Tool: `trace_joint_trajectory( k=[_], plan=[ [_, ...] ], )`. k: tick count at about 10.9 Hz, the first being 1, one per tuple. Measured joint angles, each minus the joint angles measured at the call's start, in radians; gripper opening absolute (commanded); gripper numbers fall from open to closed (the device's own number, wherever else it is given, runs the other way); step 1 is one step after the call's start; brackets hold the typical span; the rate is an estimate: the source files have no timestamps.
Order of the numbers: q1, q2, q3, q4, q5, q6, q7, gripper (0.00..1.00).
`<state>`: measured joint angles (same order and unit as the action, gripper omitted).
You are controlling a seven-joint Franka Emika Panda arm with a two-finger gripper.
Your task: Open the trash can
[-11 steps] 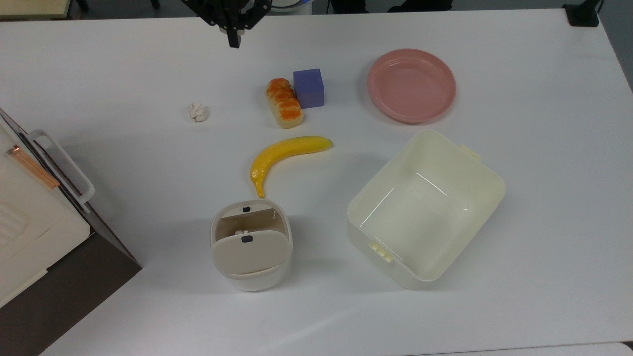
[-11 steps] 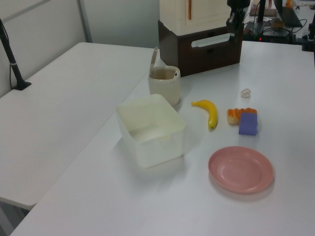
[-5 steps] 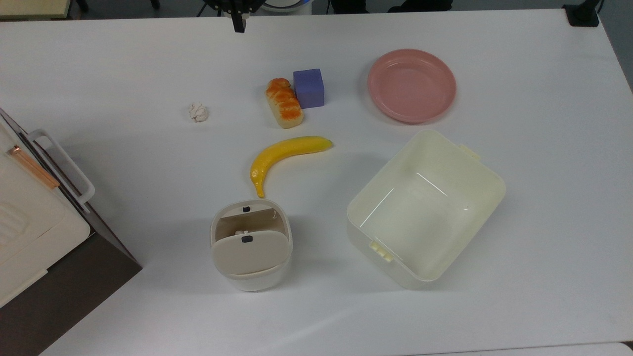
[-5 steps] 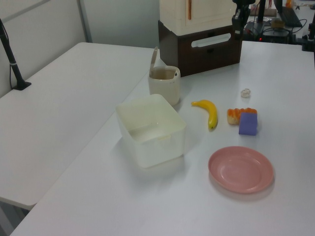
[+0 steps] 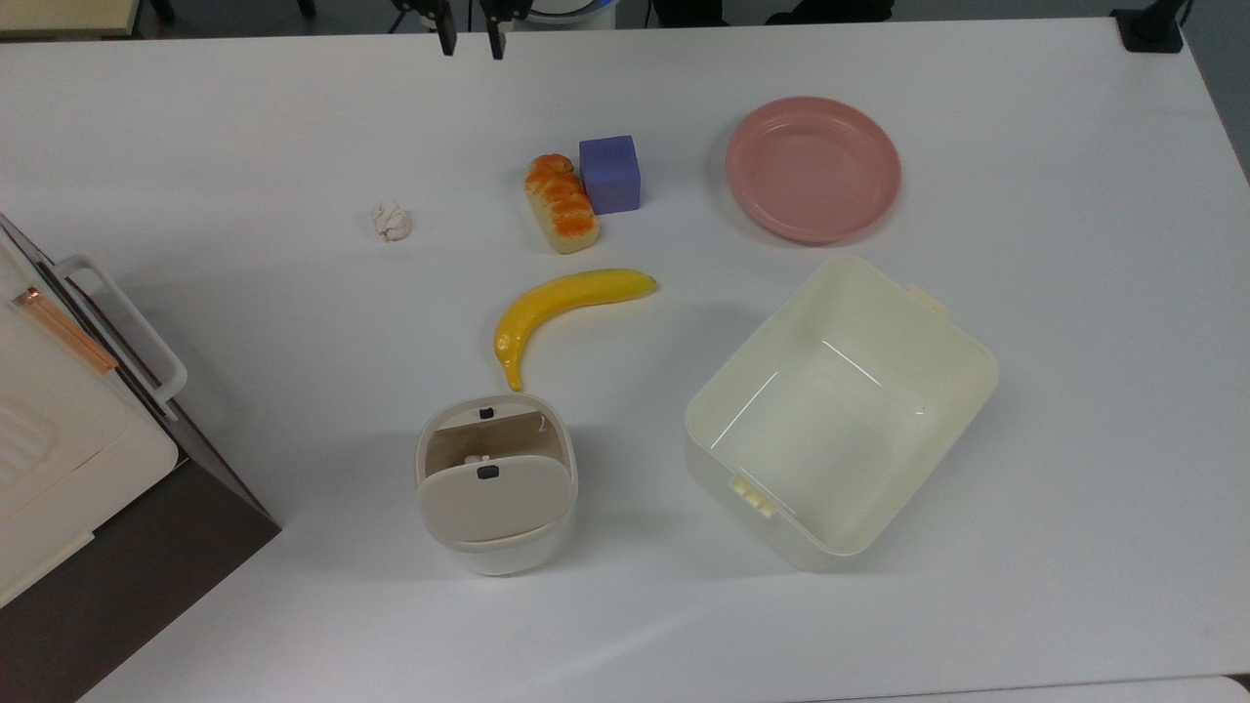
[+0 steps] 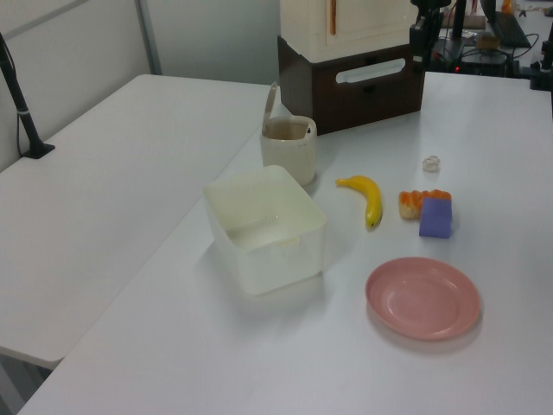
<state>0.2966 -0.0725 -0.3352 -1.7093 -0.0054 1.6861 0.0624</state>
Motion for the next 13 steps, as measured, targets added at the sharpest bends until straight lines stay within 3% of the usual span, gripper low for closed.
trace_joint_trajectory(
  k=[13],
  plan=[
    [0.011,0.001,0.000,-0.002,-0.003,-0.020,-0.003,1.00]
  ],
)
